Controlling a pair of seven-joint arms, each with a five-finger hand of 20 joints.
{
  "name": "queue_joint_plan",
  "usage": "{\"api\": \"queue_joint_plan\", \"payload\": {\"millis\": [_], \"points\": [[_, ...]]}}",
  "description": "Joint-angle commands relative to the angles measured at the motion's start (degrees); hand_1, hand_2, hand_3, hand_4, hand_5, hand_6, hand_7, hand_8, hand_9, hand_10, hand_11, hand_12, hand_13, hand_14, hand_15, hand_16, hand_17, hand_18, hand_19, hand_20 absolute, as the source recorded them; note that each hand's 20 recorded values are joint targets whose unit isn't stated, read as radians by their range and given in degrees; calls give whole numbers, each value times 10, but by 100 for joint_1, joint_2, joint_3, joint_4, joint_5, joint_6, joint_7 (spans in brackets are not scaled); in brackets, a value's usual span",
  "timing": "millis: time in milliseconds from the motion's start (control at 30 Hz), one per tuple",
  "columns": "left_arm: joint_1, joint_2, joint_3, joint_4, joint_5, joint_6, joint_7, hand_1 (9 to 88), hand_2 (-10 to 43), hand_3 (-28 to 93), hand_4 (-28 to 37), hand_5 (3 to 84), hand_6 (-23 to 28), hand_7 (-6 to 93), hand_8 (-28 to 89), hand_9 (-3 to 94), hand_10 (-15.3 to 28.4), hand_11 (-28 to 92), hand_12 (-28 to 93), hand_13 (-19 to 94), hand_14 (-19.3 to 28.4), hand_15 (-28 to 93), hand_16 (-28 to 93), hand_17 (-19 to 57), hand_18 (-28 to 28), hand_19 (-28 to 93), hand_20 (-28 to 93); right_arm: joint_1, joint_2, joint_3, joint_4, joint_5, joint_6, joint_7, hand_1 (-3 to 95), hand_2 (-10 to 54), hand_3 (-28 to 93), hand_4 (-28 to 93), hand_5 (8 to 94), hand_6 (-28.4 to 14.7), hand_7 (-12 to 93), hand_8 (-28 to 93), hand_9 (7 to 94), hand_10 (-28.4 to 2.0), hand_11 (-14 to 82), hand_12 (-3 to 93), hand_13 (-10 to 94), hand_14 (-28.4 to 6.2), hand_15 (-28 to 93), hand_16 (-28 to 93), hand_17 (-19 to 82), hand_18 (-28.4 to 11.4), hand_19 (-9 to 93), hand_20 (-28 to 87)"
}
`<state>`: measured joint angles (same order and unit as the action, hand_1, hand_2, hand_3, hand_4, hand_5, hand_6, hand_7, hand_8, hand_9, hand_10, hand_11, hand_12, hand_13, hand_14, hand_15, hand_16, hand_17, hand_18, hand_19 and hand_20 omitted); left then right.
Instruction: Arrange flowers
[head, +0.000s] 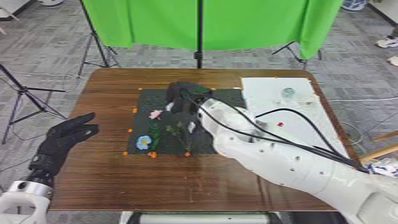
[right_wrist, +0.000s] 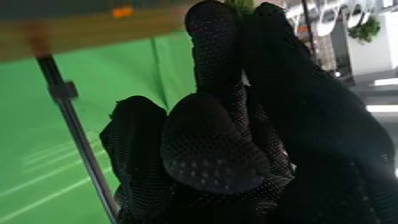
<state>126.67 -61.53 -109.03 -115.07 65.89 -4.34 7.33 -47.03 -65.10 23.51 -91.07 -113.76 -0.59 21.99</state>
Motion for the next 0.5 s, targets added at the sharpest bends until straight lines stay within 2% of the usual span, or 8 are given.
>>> {"api": "queue_joint_plan", "payload": {"millis": [33, 233, 500], "points": [[-37, 2, 45, 69, -5, -100, -60, 385, -58, 651, -80, 428, 55, 93, -66, 474, 142, 169, 93, 400, 173, 158, -38, 96, 143, 173, 158, -115, -154, -126, 6, -41, -50, 64, 628, -95, 593, -180, 770, 11, 263, 73, 884, -79, 89, 426, 912, 4, 648, 328, 630, -142, 932, 591], [-65, -13, 70, 87, 2, -129, -54, 384, -58, 650, -79, 428, 54, 94, -66, 472, 142, 168, 93, 398, 173, 155, -37, 92, 143, 169, 157, -137, -175, -151, -3, -56, -74, 70, 626, -95, 594, -181, 770, 10, 263, 73, 883, -78, 88, 426, 912, 5, 648, 326, 630, -142, 932, 593], [-43, -37, 47, 86, 5, -139, -31, 375, -65, 652, -80, 427, 54, 93, -66, 472, 142, 167, 94, 396, 172, 150, -35, 90, 143, 164, 158, -172, -132, -106, 18, -25, -342, 77, 609, -95, 592, -175, 723, 7, 259, 61, 839, -82, 68, 406, 898, 5, 652, 327, 621, -142, 932, 597]]}}
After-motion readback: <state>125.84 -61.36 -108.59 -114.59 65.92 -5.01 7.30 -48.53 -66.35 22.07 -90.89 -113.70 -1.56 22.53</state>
